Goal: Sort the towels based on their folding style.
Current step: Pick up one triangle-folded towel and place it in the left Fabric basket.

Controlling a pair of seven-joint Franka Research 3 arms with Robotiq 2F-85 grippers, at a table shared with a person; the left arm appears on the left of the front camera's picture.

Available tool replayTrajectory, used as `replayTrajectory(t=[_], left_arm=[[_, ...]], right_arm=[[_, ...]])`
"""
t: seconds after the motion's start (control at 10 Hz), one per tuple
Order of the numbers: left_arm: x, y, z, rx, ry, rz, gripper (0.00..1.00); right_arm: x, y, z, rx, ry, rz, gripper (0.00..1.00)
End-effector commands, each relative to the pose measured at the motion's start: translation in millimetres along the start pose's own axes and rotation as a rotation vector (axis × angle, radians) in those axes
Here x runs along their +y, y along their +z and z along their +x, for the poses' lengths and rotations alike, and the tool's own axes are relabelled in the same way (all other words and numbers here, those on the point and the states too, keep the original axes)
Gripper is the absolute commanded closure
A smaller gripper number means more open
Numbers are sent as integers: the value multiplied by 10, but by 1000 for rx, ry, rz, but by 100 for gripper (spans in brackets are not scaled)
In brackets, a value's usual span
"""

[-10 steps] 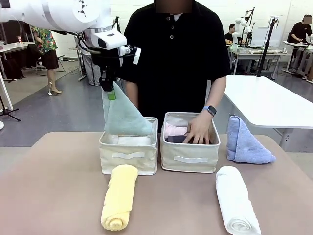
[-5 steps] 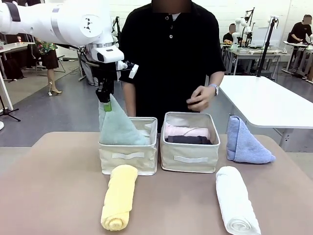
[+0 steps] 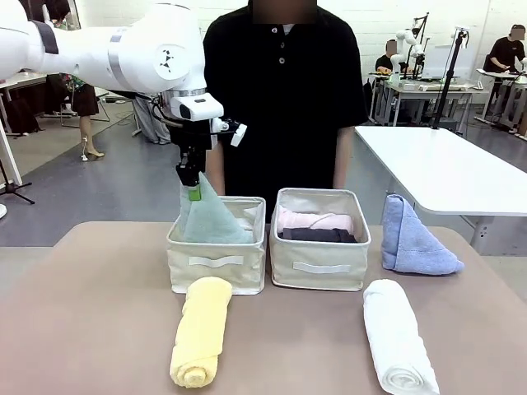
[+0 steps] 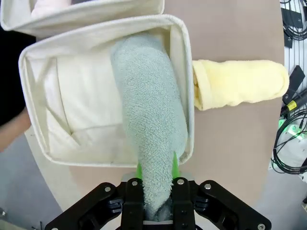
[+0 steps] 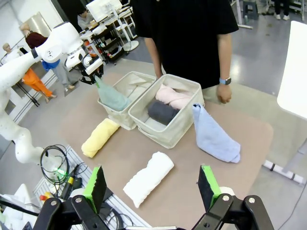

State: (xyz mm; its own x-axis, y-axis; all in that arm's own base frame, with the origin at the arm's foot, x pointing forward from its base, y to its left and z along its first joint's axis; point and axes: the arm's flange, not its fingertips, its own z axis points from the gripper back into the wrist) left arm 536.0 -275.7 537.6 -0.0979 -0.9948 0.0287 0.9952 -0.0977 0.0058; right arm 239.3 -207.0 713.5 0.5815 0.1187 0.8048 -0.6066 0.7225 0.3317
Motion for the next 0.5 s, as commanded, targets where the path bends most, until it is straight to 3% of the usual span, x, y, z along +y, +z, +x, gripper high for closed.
replayTrajectory(t=[0.0,0.4], left_arm=[[40,16,86,-20,4,2,81],[16,-341,-50,-2,21,-81,81]], right_arm=[[-6,-4,2,4,11,13,0],[-6,-4,2,4,11,13,0]])
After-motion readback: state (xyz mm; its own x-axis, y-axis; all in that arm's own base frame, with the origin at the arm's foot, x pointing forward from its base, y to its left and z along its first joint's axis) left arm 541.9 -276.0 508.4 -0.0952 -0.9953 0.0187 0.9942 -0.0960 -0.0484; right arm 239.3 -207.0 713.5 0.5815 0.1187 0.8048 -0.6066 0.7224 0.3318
